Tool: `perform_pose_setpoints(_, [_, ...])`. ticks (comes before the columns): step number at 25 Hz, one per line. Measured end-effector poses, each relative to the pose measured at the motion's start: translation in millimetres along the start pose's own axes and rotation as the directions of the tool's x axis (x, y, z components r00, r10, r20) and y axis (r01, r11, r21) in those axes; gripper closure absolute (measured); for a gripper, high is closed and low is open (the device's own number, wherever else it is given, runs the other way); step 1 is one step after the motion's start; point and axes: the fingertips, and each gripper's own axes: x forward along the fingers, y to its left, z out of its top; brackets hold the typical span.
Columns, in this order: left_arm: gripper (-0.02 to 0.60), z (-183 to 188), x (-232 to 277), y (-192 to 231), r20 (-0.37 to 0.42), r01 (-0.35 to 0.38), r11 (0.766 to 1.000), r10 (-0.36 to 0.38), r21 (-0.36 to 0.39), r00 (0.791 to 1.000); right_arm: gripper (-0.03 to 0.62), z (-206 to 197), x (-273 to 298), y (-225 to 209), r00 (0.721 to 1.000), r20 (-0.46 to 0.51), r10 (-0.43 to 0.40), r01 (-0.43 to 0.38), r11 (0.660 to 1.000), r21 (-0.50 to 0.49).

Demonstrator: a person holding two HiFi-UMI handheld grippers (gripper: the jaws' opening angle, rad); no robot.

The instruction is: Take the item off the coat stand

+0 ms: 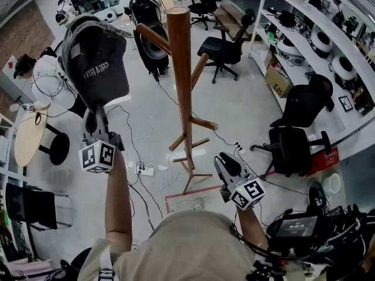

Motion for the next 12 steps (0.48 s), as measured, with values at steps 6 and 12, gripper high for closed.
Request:
perform_pose_setpoints(6, [0.548,-9.9,-12.6,4.0,-0.015,0.048,0.998,-0.049,-0.05,0.999,0.497,1.9,6.5,15.9,1.0,0.019,-0.019,0.019,1.0,-0.011])
perform_pose_setpoints(12, [0.548,-17.6,-21.0,4.5,-0.026,0.091,0.992,-0.094,-0.085,0.995,0.497,4.8,3.6,24.4,0.998,0.024,-0.051,0.051,0.999,-0.019])
